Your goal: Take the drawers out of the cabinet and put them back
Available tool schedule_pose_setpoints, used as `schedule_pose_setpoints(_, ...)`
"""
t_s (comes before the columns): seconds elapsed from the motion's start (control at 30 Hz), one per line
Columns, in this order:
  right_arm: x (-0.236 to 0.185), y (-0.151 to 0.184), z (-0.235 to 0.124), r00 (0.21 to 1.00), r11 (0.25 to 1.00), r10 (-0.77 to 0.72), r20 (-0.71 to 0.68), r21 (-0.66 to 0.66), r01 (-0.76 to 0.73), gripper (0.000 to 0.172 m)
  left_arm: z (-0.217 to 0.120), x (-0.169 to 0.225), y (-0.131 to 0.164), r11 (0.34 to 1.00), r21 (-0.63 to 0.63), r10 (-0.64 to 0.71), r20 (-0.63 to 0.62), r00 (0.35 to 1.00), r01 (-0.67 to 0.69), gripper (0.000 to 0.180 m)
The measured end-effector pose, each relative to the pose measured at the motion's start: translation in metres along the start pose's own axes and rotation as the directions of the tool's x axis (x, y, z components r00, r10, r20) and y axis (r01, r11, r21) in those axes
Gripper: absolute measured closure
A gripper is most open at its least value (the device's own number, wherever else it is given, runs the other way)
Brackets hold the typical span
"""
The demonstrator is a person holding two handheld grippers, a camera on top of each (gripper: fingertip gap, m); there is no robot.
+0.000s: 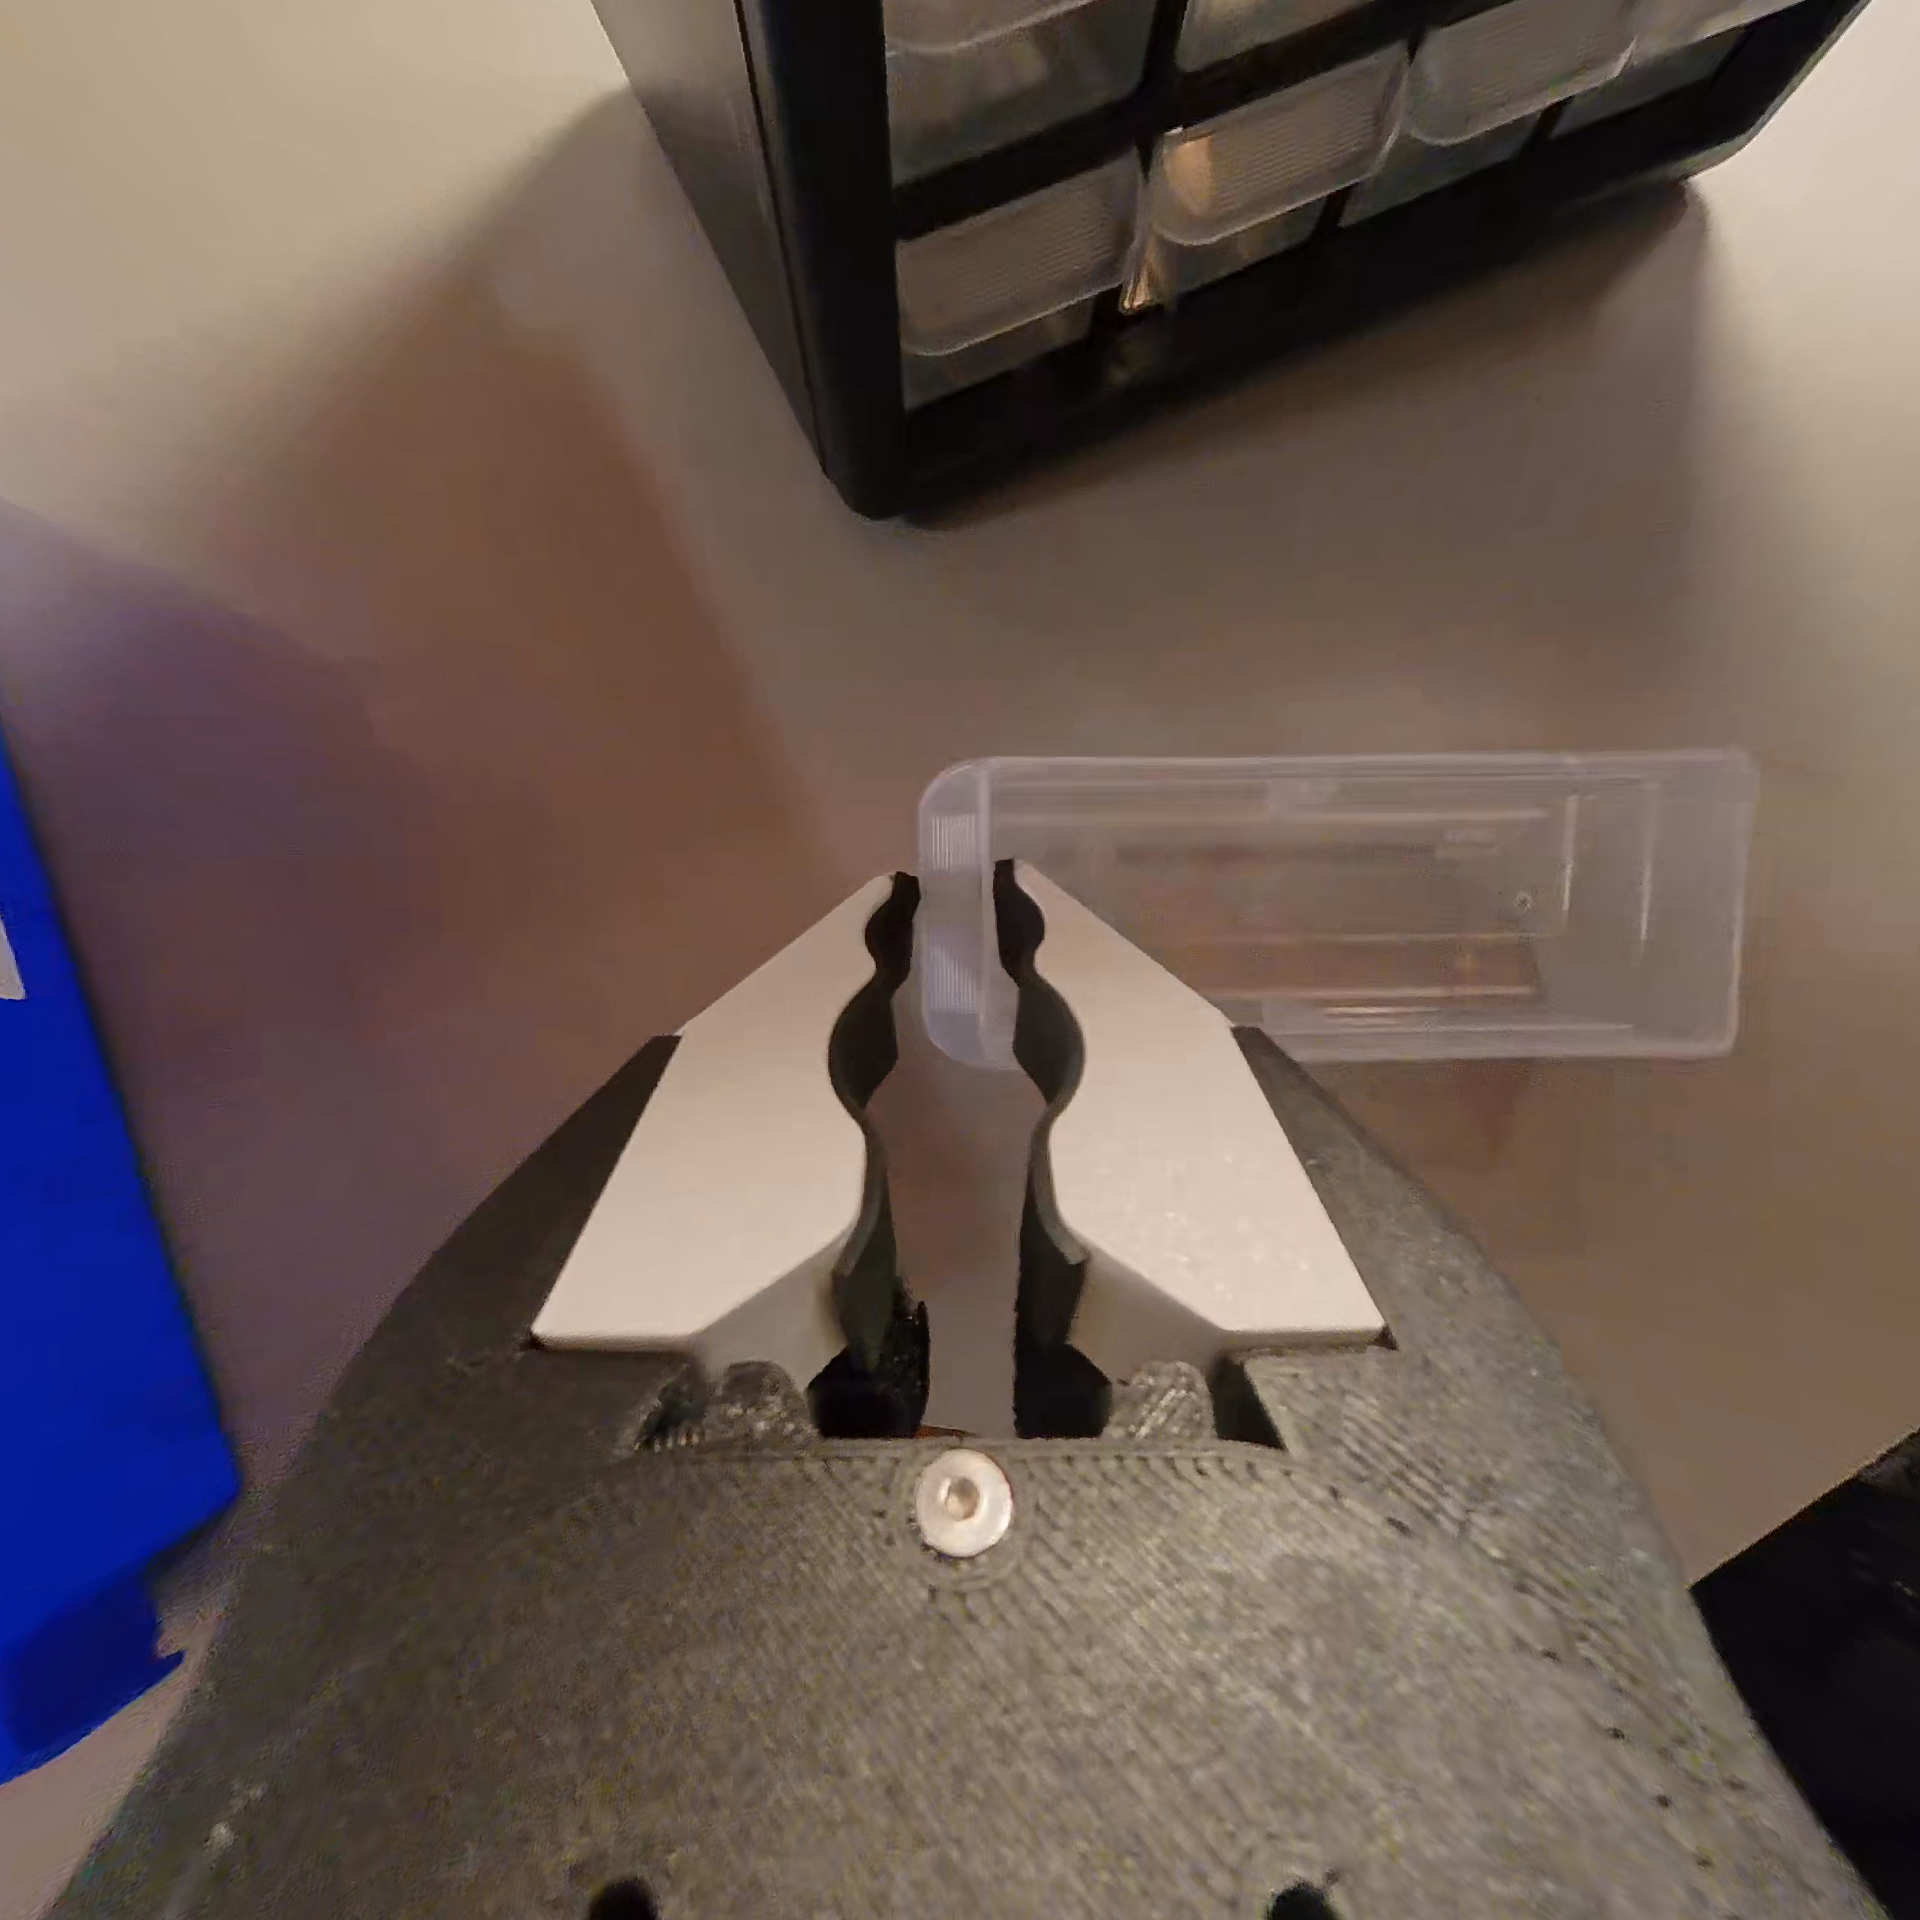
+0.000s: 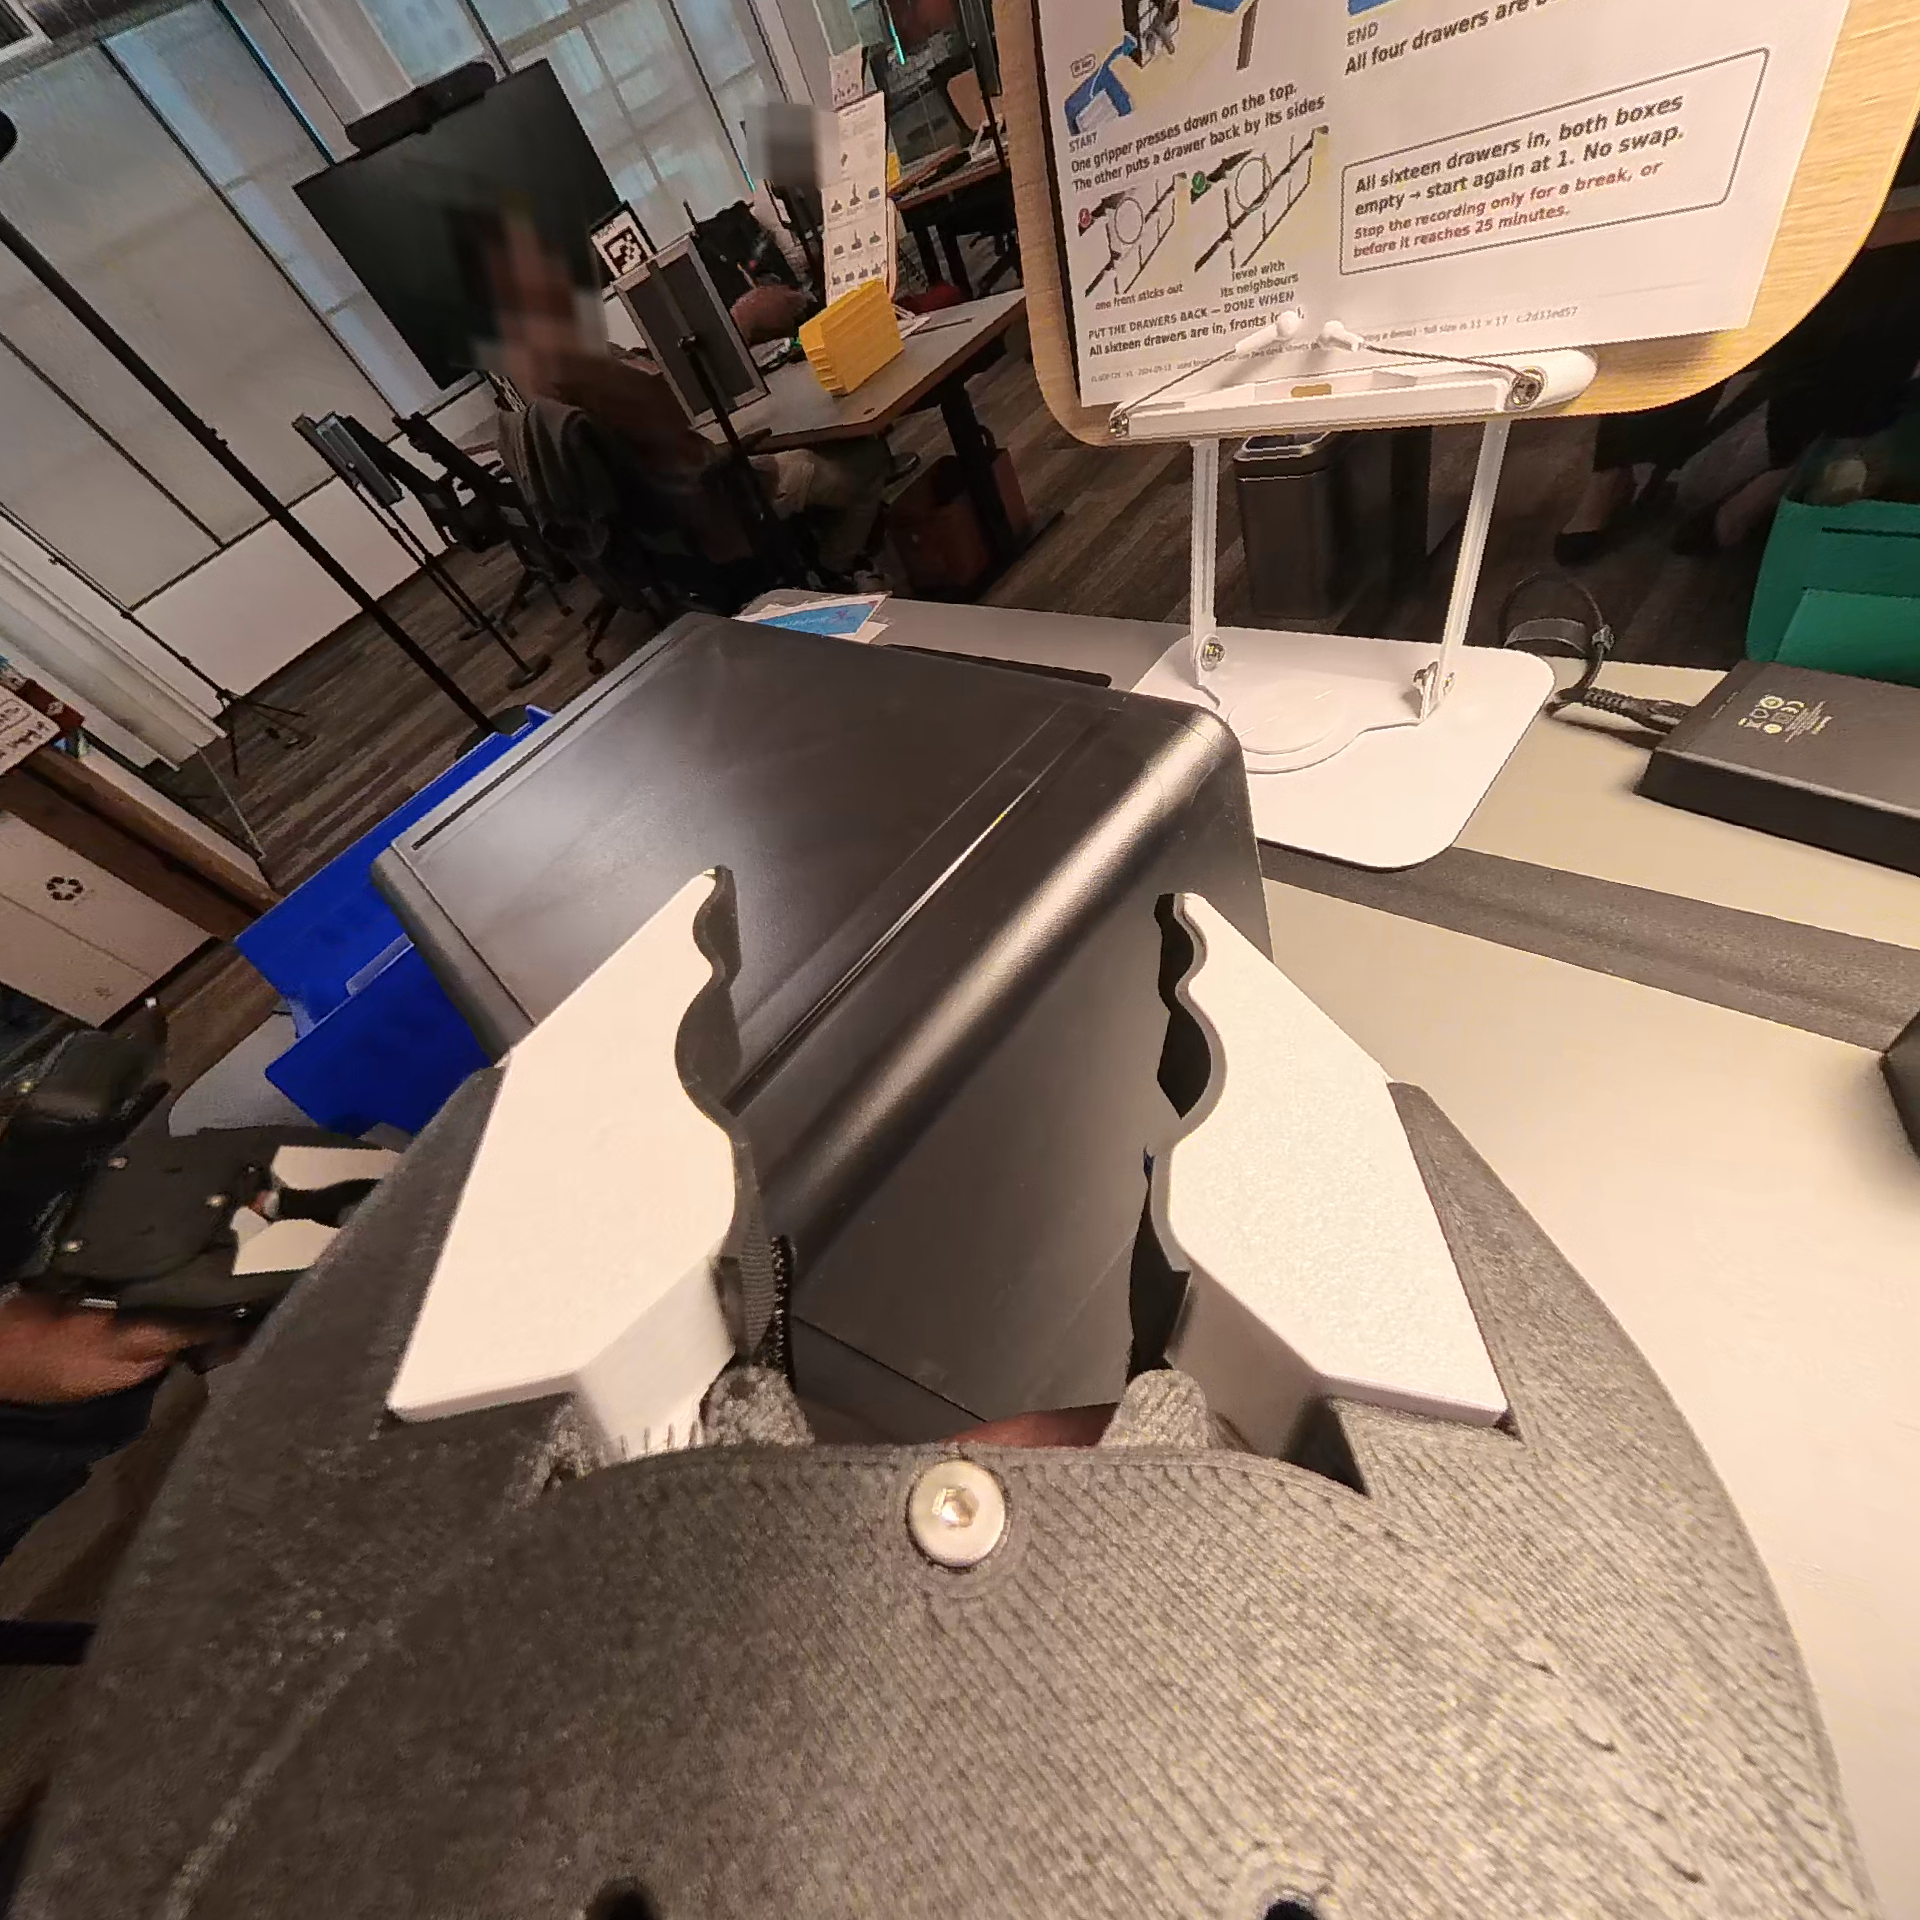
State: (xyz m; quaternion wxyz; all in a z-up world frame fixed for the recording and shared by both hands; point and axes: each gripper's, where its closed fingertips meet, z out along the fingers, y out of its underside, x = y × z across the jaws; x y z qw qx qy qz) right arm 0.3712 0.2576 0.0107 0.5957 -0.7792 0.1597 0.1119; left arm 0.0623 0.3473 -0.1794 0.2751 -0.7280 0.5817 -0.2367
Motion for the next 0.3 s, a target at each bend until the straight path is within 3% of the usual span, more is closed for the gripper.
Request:
schedule_pose_setpoints(0.03,0.0,0.0,0.0,1.0,1.0,0.001,0.0,0.0,-0.001,0.088,0.0,0.001,0.0,1.0,0.006,-0.006,-0.002,1.0,0.006,0.161)
schedule_pose_setpoints(0.3,0.003,0.001,0.0,1.0,1.0,0.017,-0.005,-0.002,-0.017,0.087,-0.02,-0.011,-0.015,0.999,0.049,0.019,0.001,1.0,-0.019,0.146)
